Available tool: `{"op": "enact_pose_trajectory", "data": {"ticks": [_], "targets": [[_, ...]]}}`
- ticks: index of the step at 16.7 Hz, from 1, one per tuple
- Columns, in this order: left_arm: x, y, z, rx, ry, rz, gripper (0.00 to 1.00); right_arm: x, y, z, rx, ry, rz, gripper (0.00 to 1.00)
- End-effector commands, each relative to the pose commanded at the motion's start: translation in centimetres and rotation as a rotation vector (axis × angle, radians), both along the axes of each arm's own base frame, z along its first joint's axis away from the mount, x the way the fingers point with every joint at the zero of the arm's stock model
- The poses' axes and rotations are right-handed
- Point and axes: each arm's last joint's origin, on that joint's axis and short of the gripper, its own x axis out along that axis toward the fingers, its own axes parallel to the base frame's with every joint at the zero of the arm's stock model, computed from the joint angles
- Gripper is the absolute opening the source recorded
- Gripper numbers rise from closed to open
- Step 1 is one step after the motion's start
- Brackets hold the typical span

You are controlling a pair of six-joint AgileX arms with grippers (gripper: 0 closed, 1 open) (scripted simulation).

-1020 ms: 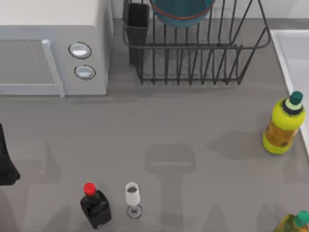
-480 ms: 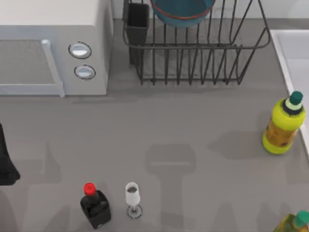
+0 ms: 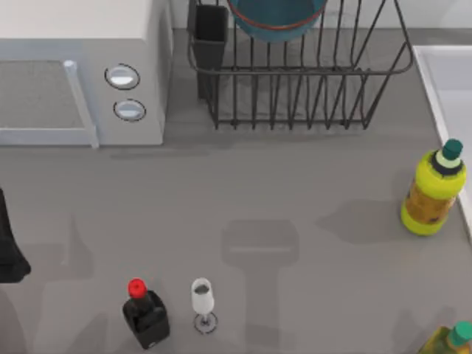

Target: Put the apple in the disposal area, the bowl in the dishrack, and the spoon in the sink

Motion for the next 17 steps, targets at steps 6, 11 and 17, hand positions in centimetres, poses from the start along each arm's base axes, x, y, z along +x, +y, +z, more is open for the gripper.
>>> {"op": "enact_pose_trajectory", "data": {"ticks": [6,11,17], "targets": [[0.0,0.0,0.0,0.0,0.0,0.0,1.0,3.4,-3.9,1.4,-0.332,0.584,0.324,1.0],[0.0,0.0,0.0,0.0,0.0,0.0,1.0,5.5,-7.3,0.6,-0.337,0.905,0.666,1.0],[0.0,0.0,0.0,0.0,0.0,0.0,1.0,6.3,-9.2,-0.6,-0.254,1.033,0.868,1.0]]}}
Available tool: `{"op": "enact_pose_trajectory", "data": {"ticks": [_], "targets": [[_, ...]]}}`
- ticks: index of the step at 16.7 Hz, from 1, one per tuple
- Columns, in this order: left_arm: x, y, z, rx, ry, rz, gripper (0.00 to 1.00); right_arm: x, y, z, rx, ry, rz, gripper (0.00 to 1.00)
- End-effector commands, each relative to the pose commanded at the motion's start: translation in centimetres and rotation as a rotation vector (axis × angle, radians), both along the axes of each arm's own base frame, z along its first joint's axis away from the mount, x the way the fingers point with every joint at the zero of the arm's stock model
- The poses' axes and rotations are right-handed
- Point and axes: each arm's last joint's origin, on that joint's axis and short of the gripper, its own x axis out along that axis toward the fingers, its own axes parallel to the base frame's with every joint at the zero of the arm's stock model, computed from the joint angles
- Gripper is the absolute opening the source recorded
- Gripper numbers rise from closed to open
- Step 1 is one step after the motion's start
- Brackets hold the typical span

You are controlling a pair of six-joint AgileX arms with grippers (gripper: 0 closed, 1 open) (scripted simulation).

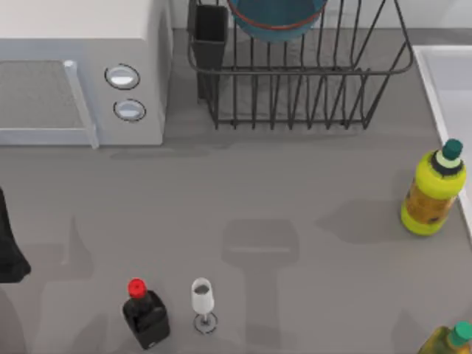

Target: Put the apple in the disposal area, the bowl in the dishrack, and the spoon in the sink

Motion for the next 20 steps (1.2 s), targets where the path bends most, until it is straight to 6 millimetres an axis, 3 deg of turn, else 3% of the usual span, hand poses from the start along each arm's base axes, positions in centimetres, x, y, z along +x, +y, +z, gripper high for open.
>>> {"op": "enact_pose_trajectory", "data": {"ticks": [6,15,20], "targets": [[0.0,0.0,0.0,0.0,0.0,0.0,1.0,0.0,0.1,-0.4,0.0,0.0,0.001,1.0],[0.0,0.0,0.0,0.0,0.0,0.0,1.0,0.3,-0.2,-8.9,-0.006,-0.009,0.0,1.0],[0.0,0.0,0.0,0.0,0.0,0.0,1.0,0.0,-0.1,-10.0,0.0,0.0,0.0,1.0]]}}
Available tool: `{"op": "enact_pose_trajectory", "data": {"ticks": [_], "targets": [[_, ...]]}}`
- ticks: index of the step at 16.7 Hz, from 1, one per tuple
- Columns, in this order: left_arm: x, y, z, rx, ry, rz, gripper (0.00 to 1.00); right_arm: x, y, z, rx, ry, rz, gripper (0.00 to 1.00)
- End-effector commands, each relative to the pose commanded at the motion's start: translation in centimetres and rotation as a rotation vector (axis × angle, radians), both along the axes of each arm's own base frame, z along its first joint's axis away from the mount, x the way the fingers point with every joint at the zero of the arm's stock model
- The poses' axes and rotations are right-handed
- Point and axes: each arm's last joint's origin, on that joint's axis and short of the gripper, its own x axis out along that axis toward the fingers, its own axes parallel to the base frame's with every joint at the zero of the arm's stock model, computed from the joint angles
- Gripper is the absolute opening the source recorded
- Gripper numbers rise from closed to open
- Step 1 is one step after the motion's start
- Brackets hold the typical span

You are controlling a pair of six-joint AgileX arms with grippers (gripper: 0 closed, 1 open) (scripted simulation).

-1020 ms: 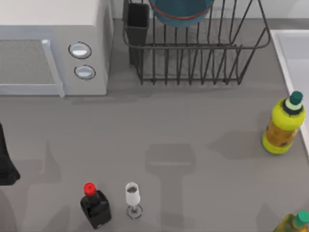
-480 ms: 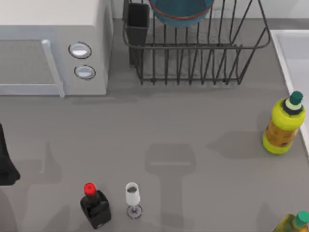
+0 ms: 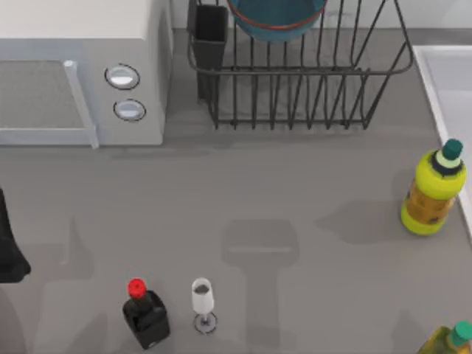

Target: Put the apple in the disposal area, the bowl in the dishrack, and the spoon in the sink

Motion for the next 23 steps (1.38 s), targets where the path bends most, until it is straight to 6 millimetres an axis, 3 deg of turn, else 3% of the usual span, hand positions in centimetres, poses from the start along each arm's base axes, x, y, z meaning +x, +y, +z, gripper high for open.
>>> {"op": "enact_pose_trajectory", "data": {"ticks": [1,14,22,23], "targets": [[0.0,0.0,0.0,0.0,0.0,0.0,1.0,0.0,0.0,0.0,0.0,0.0,0.0,1.0],[0.0,0.0,0.0,0.0,0.0,0.0,1.0,0.0,0.0,0.0,0.0,0.0,0.0,0.02],[0.0,0.0,0.0,0.0,0.0,0.0,1.0,0.0,0.0,0.0,0.0,0.0,0.0,0.0],[0.0,0.0,0.0,0.0,0.0,0.0,1.0,0.0,0.1,2.2,-0.034,0.006,-0.037,0.0]]}}
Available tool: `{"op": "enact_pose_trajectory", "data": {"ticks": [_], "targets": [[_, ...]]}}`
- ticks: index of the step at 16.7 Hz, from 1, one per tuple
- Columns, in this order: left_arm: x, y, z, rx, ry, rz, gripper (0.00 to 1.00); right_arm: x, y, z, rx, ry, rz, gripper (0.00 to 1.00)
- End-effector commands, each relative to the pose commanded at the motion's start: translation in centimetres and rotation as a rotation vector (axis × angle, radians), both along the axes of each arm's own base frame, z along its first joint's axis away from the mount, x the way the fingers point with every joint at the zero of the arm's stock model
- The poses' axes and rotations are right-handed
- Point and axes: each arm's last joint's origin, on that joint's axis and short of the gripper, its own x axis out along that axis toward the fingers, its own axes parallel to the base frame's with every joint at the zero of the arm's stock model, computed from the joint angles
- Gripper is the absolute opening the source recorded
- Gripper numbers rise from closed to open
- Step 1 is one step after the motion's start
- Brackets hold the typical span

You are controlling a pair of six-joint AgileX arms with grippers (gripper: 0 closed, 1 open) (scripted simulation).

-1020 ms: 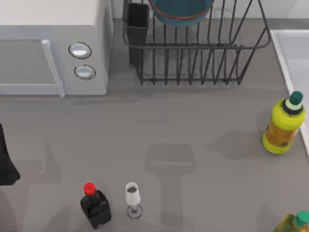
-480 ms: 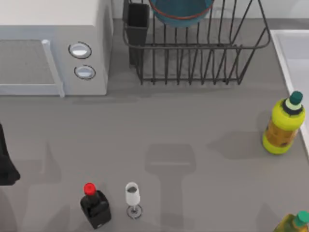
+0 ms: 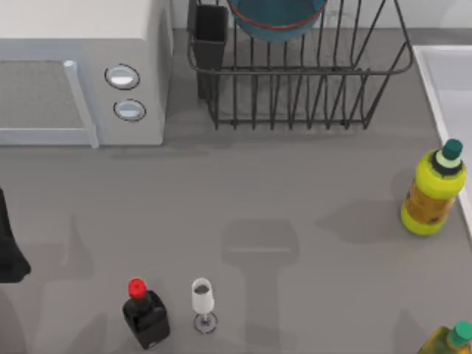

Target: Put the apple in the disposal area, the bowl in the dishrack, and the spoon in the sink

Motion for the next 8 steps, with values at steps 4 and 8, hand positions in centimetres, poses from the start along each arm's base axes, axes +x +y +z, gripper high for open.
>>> {"op": "enact_pose_trajectory", "data": {"ticks": [4,8], "targets": [[0.0,0.0,0.0,0.0,0.0,0.0,1.0,0.2,-0.2,1.1,0.001,0.002,0.001,0.0],[0.0,0.0,0.0,0.0,0.0,0.0,1.0,0.5,-0.3,3.6,0.002,0.004,0.004,0.0]]}}
